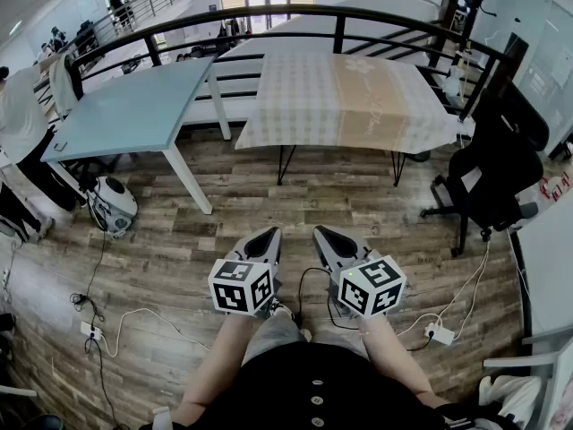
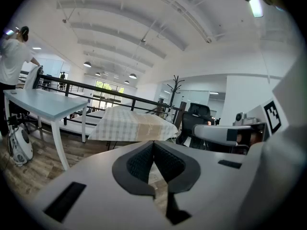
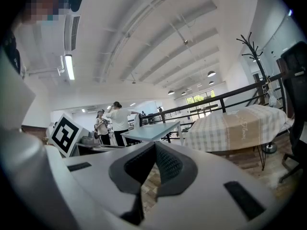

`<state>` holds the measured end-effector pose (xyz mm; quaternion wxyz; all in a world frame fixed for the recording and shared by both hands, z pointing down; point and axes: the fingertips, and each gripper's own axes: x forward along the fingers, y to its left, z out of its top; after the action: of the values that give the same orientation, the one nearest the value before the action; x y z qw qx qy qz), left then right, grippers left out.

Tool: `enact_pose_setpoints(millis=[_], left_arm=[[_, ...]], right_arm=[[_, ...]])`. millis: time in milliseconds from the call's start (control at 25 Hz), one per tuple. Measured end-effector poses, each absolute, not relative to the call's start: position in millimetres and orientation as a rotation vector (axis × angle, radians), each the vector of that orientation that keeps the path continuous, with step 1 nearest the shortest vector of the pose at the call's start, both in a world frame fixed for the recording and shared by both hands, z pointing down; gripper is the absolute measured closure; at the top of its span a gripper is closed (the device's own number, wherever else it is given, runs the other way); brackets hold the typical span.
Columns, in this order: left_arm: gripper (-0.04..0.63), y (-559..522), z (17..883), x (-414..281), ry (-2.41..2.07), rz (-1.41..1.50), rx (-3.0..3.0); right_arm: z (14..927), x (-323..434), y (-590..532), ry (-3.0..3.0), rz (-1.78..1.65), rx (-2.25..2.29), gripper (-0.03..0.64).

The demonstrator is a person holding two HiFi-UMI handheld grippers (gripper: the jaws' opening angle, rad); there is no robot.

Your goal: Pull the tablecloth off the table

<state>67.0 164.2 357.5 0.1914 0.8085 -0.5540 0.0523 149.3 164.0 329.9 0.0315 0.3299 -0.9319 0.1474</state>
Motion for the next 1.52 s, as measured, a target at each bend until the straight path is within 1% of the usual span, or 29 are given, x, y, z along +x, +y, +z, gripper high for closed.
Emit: enact_pose_setpoints(millis=[680,1040,1280,1520], left_arm=[[0.581,169.7,365.1,77.8,-1.526,0.127,2.248],[0.581,167.9,373.3,80.1,-1.470,0.097,2.252],[0.581,142.6,384.6,66.1,-1.483,0.096,2.227],[0.581,80.2,382.4,38.7,-1.451,0.065,2.247]], right_arm=[[342.7,151.3,171.9,-2.857,0.477,1.002,0.591],[350.2,146.5,169.7,-2.879,0.554,0.964,0.589],[365.3,133.1,150.5,-2.841,0.576,0.928,0.589],[367.9,113.1,88.8,-2.814,0.602,0.967,0.589]])
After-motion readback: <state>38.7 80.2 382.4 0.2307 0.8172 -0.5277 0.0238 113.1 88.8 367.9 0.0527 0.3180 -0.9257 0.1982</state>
